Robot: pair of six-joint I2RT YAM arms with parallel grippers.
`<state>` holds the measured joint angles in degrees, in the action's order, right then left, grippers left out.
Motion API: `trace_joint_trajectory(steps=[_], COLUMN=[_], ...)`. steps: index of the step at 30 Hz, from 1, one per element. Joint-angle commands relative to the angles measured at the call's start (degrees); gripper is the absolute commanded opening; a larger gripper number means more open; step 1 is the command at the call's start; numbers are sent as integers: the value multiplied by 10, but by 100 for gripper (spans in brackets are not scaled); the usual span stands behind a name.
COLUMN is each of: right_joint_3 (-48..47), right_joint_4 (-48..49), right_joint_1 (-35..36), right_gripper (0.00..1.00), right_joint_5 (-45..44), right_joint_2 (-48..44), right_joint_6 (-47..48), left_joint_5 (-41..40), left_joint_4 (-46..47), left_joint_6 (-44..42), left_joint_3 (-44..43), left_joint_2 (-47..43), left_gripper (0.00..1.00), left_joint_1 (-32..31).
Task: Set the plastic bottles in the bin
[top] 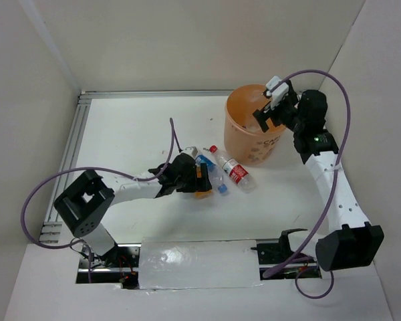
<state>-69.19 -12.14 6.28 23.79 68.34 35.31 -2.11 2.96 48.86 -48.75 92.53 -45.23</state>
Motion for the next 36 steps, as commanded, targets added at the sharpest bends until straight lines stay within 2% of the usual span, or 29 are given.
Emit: trace_joint_trajectory(steps=[1, 3, 5, 7, 8, 11, 12, 14, 15, 16, 17, 18, 19, 21, 23, 24, 26, 27, 28, 29, 30, 31, 33, 34, 35, 36], right_joint_3=[-53, -59, -42, -18, -10, 19, 26, 31, 31, 15, 15, 15, 15, 53, 77, 99, 117, 129, 135, 148, 153, 158, 169, 178, 183, 190], right_joint_4=[-14, -22, -22, -22, -22, -17, -17, -48, -69, -130, -162, -188, -210, -230, -267, -279, -306, -338, -348, -365, -372, -377, -385, -380, -363, -355], right_joint_1=[-55, -77, -106, -113, -120, -120, -120, -125, -125, -125, -125, -125, -125, -137, -146, -146, -152, -152, -158, -158, -158, -158, -158, -158, -153, -152], right_gripper=[99, 99, 99, 99, 99, 99, 99, 98, 94, 67, 67, 26, 13, 4, 5, 11, 35, 52, 56, 56, 56, 56, 56, 56, 60, 75], right_joint_5=[113, 182, 258, 299, 311, 341, 352, 365, 390, 412, 412, 419, 419, 396, 380, 374, 380, 385, 385, 385, 385, 385, 385, 380, 380, 380], right_joint_2=[-6, -16, -31, -56, -63, -90, -96, -108, -115, -115, -115, -115, -120, -126, -132, -138, -138, -145, -151, -156, -156, -163, -169, -169, -169, -174], right_joint_6=[-81, -100, -113, -119, -119, -134, -134, -116, -95, -39, -10, 15, 39, 60, 109, 124, 159, 199, 212, 239, 250, 260, 288, 289, 289, 282], left_joint_5=[-16, -16, -11, -11, -11, -5, -5, -16, -21, -29, -29, -19, -18, -27, -39, -39, -27, -21, -16, -16, -16, -16, -18, -18, -23, -34], left_joint_4=[2, 14, 14, 14, 14, 5, -4, -46, -60, -82, -82, -88, -88, -95, -77, -68, -48, -36, -36, -30, -30, -36, -55, -81, -91, -100], left_joint_6=[4, 4, 4, -2, -2, -14, -19, -46, -60, -85, -100, -114, -126, -157, -179, -198, -213, -223, -229, -235, -242, -242, -249, -249, -249, -249], left_joint_3=[-9, -14, -20, -28, -28, -22, -22, -22, -29, -35, -35, -47, -55, -104, -153, -178, -272, -307, -380, -457, -457, -534, -612, -680, -708, -728], left_joint_2=[28, 34, 49, 55, 61, 49, 39, -16, -42, -95, -122, -146, -169, -204, -199, -188, -127, -99, -39, -9, 23, 53, 147, 176, 200, 240], left_gripper=[95, 92, 84, 73, 54, 32, 17, 10, 5, 4, 4, 2, 1, 0, 0, 0, 0, 0, 0, 0, 0, 0, 3, 6, 20, 30], left_joint_1=[-12, -12, -12, -18, -18, -18, -18, -32, -39, -49, -50, -50, -50, -50, -50, -43, -33, -26, -26, -26, -20, -20, -20, -20, -20, -20])
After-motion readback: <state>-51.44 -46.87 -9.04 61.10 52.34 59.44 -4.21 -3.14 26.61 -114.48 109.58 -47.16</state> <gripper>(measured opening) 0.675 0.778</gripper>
